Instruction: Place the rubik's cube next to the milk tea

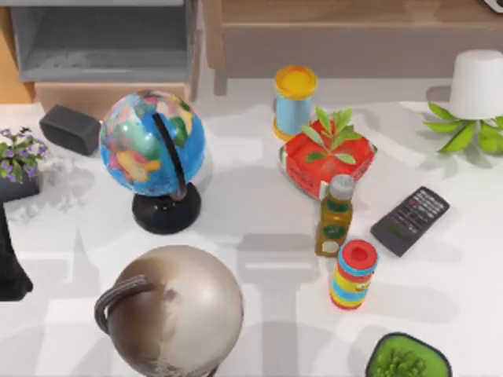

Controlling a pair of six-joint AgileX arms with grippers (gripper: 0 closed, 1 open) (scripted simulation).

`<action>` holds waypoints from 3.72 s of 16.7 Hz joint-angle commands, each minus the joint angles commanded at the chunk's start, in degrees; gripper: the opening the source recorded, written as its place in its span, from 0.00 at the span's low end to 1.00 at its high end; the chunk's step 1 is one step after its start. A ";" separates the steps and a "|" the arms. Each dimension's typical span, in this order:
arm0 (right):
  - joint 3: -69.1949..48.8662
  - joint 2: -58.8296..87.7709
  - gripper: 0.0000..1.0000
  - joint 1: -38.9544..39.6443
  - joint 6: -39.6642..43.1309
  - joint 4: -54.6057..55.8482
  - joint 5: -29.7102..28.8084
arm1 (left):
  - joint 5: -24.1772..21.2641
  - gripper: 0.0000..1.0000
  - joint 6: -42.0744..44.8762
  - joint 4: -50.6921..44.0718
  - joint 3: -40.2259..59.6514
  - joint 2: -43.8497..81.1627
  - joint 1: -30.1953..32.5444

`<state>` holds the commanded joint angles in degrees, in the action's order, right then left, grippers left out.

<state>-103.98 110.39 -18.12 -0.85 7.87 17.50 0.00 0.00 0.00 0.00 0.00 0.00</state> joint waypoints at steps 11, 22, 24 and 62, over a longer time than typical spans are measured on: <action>-1.45 -0.10 0.00 0.28 -0.22 -2.87 -1.55 | 0.00 1.00 0.00 0.00 0.00 0.00 0.00; 11.27 -26.53 0.00 -6.61 1.36 -25.95 -9.29 | 0.00 1.00 0.00 0.00 0.00 0.00 0.00; 17.85 -32.99 0.00 -8.39 3.90 -33.75 -11.40 | 0.00 1.00 0.00 0.00 0.00 0.00 0.00; 65.91 -55.77 0.00 -18.77 38.33 -77.66 -10.48 | 0.00 1.00 0.00 0.00 0.00 0.00 0.00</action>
<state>-38.07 54.62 -36.89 37.49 -69.79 7.02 0.00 0.00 0.00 0.00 0.00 0.00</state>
